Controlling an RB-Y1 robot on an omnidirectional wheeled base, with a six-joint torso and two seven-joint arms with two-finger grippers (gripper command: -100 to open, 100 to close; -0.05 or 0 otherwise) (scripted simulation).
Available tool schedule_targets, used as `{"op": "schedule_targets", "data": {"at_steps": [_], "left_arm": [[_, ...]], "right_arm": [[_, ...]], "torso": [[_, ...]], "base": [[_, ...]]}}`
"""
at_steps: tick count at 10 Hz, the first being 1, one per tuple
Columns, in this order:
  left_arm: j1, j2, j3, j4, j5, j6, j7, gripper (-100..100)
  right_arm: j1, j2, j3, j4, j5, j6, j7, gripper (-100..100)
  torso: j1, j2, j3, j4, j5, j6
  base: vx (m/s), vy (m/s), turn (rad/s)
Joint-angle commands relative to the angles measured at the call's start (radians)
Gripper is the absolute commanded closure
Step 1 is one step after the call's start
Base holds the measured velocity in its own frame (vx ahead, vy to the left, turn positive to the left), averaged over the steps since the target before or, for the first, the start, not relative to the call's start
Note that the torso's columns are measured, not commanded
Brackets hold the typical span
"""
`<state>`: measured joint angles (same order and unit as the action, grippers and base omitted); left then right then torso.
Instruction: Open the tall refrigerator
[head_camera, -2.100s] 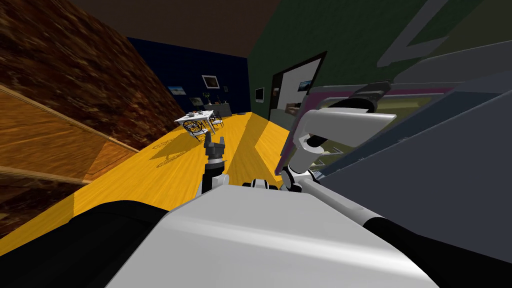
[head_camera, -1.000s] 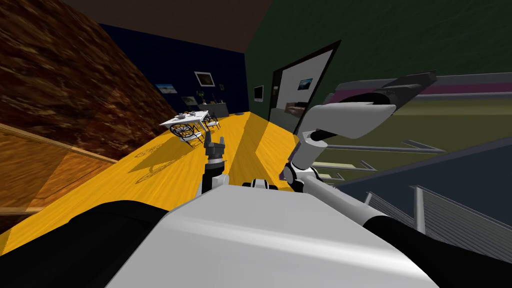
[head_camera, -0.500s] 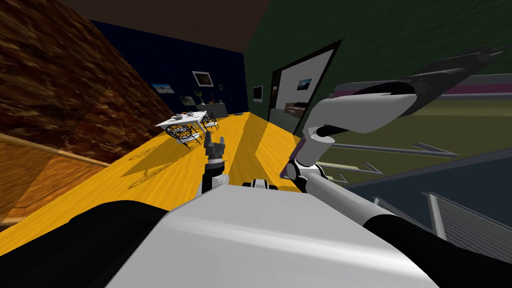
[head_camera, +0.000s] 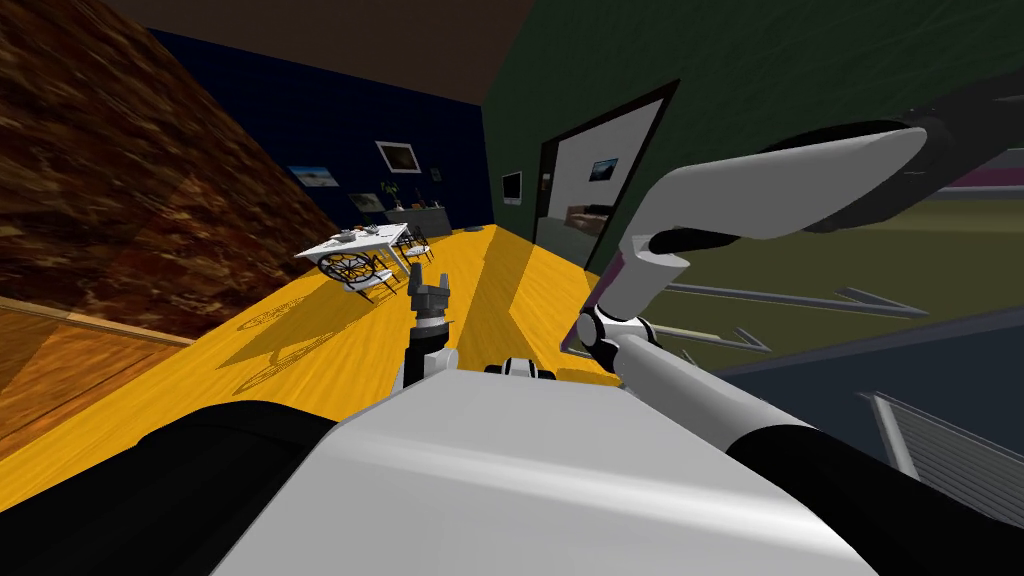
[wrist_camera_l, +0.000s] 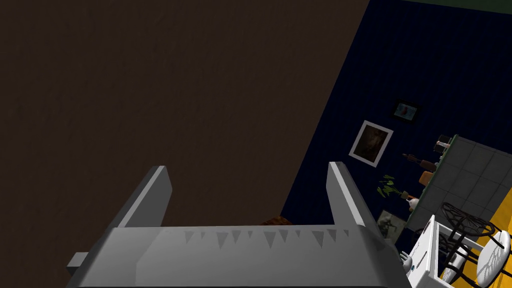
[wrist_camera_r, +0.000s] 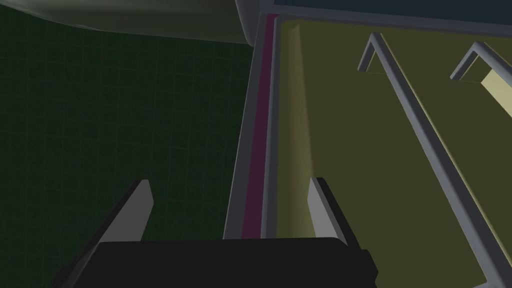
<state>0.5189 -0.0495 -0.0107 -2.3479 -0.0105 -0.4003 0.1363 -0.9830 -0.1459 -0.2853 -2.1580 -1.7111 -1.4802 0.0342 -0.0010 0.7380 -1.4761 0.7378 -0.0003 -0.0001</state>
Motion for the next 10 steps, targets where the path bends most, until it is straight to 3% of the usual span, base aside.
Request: {"op": "schedule_targets", "data": {"at_steps": [1,5,10], "left_arm": [[0.000,0.000,0.000,0.000,0.000,0.000,0.000,0],[0.000,0.000,0.000,0.000,0.000,0.000,0.000,0],[0.000,0.000,0.000,0.000,0.000,0.000,0.000,0]], "right_arm": [[-0.051,-0.008,-0.038,0.035,0.018,-0.023,0.037,-100],[-0.126,-0.012,-0.090,0.077,0.043,-0.046,0.091,-100],[-0.216,0.001,-0.152,0.120,0.066,-0.041,0.155,-100]], "torso": [[0.000,0.002,0.001,0.001,0.000,0.000],[0.002,0.000,0.000,0.000,0.001,0.000],[0.001,0.000,0.000,0.000,0.000,0.000]], "base": [[0.082,0.018,-0.044],[0.081,0.022,-0.039],[0.073,0.024,-0.037]]}}
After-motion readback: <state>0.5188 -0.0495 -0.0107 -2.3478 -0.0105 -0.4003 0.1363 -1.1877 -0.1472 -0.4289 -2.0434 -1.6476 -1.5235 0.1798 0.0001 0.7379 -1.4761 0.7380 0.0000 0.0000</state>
